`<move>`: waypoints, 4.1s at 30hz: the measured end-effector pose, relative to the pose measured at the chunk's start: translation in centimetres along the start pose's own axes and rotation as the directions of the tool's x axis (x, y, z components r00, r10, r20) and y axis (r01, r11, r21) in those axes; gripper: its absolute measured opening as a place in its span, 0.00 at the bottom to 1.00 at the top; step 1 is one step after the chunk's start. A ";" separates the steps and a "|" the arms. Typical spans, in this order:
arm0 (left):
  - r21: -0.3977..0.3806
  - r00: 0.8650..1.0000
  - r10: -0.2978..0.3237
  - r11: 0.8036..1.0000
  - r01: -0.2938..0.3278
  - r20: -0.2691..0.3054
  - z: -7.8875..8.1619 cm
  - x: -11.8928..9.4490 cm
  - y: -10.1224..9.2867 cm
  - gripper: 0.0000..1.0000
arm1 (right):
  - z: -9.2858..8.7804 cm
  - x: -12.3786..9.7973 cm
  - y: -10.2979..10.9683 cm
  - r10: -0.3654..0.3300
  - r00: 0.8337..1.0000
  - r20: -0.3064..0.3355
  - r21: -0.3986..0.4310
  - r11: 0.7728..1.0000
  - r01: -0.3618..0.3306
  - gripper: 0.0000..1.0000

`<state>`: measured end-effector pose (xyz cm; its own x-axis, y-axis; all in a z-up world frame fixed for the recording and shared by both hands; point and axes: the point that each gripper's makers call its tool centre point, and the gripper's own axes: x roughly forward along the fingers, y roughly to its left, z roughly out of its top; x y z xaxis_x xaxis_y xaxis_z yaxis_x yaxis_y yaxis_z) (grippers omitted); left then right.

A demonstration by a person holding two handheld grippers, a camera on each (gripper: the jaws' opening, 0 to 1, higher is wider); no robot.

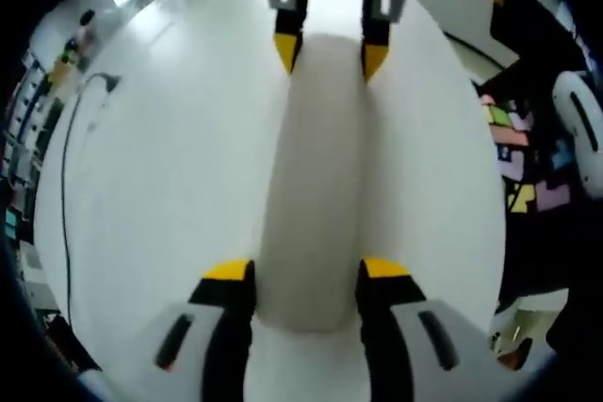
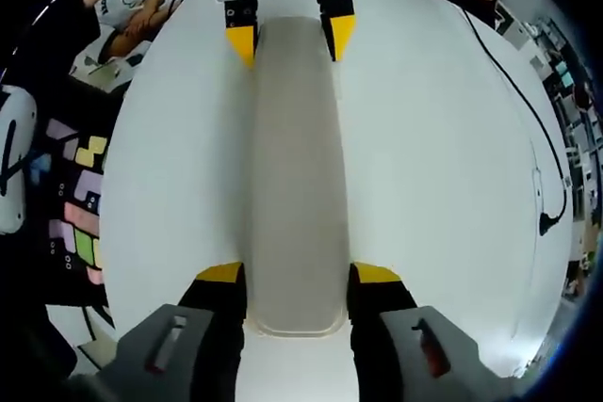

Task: Arrange the utensils inside the cutlery case until each visible utensil rests in its matching compartment.

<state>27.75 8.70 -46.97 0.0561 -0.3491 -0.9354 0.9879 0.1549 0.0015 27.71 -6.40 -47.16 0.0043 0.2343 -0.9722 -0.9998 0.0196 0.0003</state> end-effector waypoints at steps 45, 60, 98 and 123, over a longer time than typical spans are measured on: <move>0.133 0.996 0.035 0.991 -0.024 -0.080 5.9 0.6 5.4 0.44 | -4.3 -2.5 -5.8 -0.059 0.998 0.028 0.020 0.998 0.059 0.43; 0.140 0.996 0.041 0.990 -0.030 -0.076 6.7 1.1 8.2 0.44 | -4.9 -1.9 -8.6 -0.066 0.998 0.005 0.033 0.997 0.065 0.44; 0.042 0.999 -0.023 0.999 0.021 0.049 5.9 2.0 8.0 0.46 | -5.5 -1.6 -9.4 -0.097 0.995 0.023 0.112 0.989 0.094 0.48; -0.280 0.832 0.331 0.934 -0.222 0.444 2.3 -0.6 7.3 0.54 | -7.1 -4.4 -7.2 -0.326 0.867 0.377 0.478 0.870 0.119 0.69</move>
<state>35.28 7.96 -45.59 0.4381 -0.6499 -0.6211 0.8699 0.4808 0.1105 34.75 -14.45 -44.52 0.3365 0.5630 -0.7548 -0.8602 0.5100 -0.0031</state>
